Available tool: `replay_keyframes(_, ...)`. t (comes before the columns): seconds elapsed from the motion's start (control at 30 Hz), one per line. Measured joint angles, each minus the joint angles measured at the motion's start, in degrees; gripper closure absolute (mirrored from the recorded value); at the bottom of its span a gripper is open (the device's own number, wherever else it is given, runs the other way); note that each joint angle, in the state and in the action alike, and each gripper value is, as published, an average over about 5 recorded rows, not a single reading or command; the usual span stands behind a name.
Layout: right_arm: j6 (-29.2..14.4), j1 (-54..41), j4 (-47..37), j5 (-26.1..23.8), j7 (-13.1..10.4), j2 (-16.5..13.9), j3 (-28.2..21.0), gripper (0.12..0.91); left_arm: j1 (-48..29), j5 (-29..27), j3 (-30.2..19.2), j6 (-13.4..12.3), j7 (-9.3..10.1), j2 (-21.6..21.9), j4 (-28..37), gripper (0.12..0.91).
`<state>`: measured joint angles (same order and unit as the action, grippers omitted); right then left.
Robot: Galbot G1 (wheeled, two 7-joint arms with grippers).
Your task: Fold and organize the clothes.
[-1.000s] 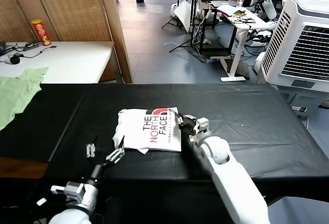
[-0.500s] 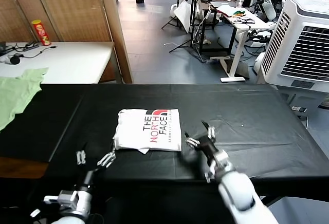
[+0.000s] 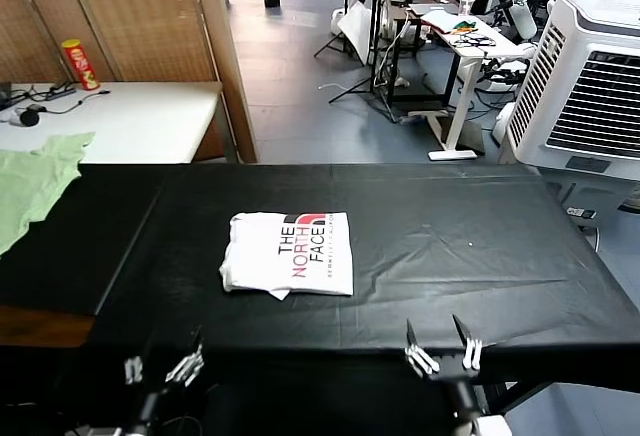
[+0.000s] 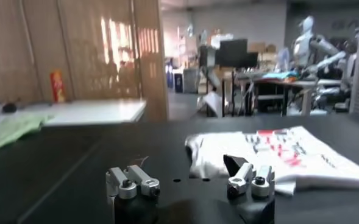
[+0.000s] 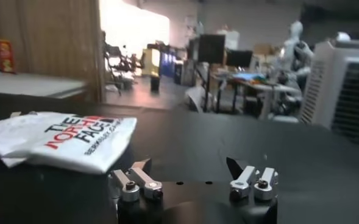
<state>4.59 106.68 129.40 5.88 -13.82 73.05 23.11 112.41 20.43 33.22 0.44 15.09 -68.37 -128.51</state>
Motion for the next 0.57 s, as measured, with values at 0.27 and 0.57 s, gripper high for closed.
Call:
replay_keyframes(0.27, 1.90, 10.14, 5.13, 0.35, -3.83, 0.00, -0.42, 0.227, 5.58, 4.62, 4.06, 2.84, -0.22, 1.10, -2.63, 0.232)
replay_keyframes(0.57, 2.84, 12.97, 6.03, 0.21, -4.81, -0.03, -0.67, 0.227, 8.01, 4.88, 6.28, 3.60, -2.61, 1.35, -3.66, 0.232)
